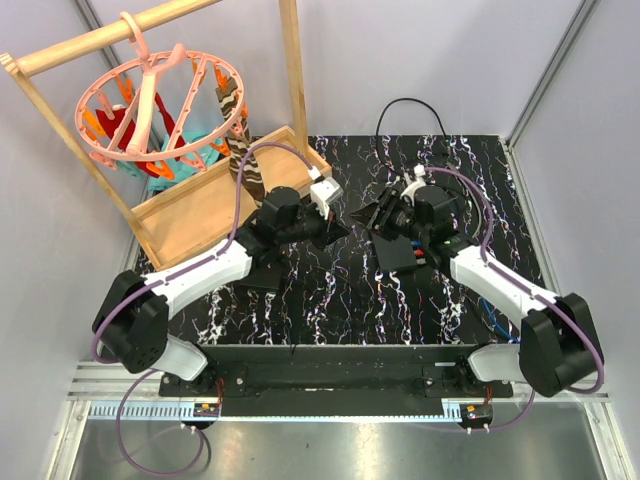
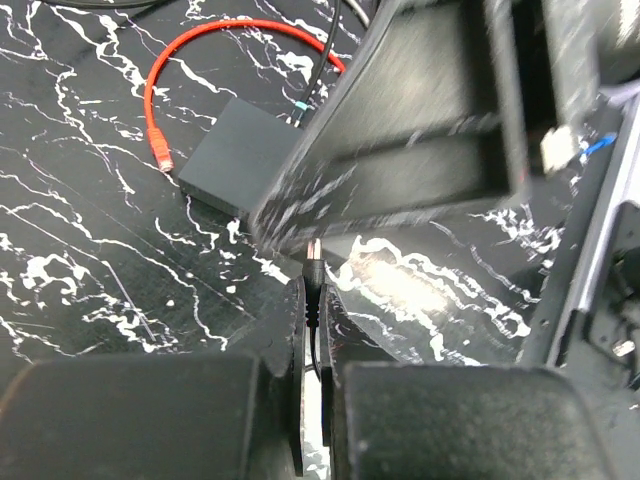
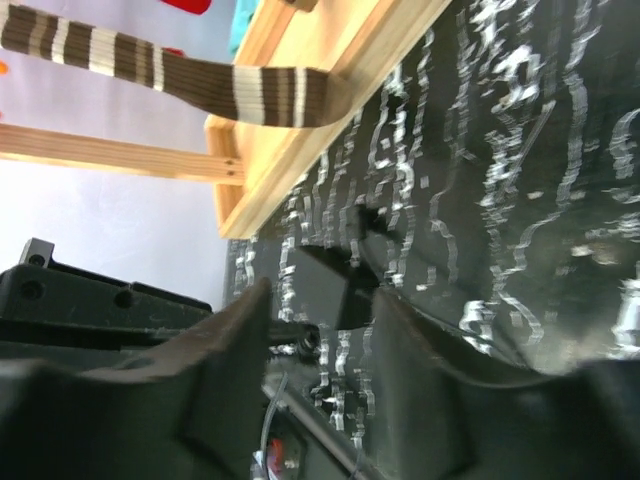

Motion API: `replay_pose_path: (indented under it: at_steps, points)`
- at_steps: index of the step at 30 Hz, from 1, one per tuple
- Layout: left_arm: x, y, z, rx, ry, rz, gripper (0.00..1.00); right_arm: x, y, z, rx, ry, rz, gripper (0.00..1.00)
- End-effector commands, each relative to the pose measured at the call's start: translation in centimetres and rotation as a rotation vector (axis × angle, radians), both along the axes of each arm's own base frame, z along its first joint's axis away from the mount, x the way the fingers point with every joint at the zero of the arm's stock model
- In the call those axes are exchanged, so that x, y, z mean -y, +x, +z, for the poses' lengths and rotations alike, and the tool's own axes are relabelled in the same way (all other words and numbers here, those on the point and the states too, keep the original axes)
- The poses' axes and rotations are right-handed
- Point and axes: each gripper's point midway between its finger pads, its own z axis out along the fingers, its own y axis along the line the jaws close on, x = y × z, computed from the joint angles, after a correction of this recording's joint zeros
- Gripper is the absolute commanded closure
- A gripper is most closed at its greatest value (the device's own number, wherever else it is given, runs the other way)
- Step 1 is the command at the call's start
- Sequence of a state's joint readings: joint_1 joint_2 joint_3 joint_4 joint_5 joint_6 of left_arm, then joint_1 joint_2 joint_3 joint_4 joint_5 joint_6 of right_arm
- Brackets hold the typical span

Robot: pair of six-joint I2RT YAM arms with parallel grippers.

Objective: Insert the plug into the switch port

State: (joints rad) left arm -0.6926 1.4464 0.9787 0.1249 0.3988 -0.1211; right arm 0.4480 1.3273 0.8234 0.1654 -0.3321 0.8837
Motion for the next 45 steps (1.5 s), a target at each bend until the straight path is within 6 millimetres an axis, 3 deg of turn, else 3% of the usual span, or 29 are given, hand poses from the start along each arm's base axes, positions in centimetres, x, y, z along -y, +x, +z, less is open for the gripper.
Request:
replay_pose_path:
  at_steps: [1, 8, 12, 20, 26, 33, 45]
  points:
    - [0.5, 0.2, -0.9, 0.102, 0.049, -0.089, 1.00, 4.1, 1.2, 0.9, 0.076, -0.110, -0.077, 0.37]
    - [1.4, 1.1, -4.9, 0.160, 0.217, -0.212, 1.00, 10.7, 0.8, -3.7, -0.029, -0.303, -0.084, 0.33]
    - [3.2, 1.0, -7.7, 0.184, 0.299, -0.273, 1.00, 12.1, 0.0, -6.3, -0.086, -0.419, -0.051, 0.33]
    - [6.4, 0.7, -10.4, 0.220, 0.366, -0.337, 1.00, 13.8, -0.4, -10.7, -0.190, -0.551, -0.030, 0.34]
    - [7.2, 1.1, -12.9, 0.210, 0.430, -0.356, 1.00, 14.8, 0.2, -12.4, -0.213, -0.622, -0.026, 0.33]
    - [7.5, 1.3, -14.9, 0.216, 0.467, -0.373, 1.00, 15.8, 1.5, -12.8, -0.218, -0.652, -0.049, 0.33]
    - [8.4, 2.2, -15.2, 0.226, 0.447, -0.352, 1.00, 16.2, 2.5, -13.9, -0.246, -0.636, -0.050, 0.33]
